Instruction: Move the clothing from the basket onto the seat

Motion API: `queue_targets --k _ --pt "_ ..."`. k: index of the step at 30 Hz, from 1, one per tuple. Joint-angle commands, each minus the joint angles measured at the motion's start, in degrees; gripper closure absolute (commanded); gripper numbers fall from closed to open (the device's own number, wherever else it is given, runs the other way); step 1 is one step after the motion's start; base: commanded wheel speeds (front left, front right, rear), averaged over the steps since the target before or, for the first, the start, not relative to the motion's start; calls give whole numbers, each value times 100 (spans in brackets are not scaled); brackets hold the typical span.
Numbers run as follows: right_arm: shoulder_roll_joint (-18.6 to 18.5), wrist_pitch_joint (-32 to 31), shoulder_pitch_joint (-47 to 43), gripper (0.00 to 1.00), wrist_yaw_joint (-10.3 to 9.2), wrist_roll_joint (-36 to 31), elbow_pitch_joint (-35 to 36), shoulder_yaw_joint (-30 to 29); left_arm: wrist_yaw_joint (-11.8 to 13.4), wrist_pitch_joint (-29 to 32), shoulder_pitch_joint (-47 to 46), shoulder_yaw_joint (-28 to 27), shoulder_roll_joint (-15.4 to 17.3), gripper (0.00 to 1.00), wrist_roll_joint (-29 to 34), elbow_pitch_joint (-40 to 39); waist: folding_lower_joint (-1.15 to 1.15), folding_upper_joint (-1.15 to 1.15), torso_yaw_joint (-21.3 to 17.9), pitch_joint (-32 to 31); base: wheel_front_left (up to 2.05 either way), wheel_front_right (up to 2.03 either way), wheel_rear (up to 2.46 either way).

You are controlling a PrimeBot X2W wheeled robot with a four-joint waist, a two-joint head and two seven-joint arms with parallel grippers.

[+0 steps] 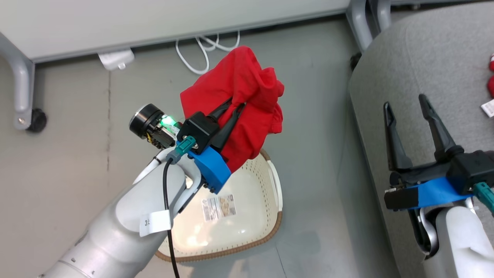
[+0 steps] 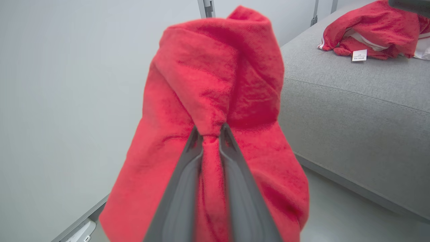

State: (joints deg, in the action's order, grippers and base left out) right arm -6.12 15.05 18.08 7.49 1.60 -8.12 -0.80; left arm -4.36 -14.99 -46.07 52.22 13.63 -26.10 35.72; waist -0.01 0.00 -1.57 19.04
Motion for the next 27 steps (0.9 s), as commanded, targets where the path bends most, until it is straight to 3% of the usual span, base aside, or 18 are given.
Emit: queue_targets --k 1,14,27 --pt "-18 20 -102 0 1 7 -16 9 0 -29 70 -54 -28 100 43 -47 1 0 44 -278 0 0 0" --pt "7 20 -762 0 1 93 -210 90 -115 -28 441 -608 -324 100 302 -496 1 0 87 -1254 0 0 0" --pt "-8 20 -927 0 1 176 -189 248 -197 -28 587 -749 -405 100 455 -540 1 0 157 -1478 0 0 0"
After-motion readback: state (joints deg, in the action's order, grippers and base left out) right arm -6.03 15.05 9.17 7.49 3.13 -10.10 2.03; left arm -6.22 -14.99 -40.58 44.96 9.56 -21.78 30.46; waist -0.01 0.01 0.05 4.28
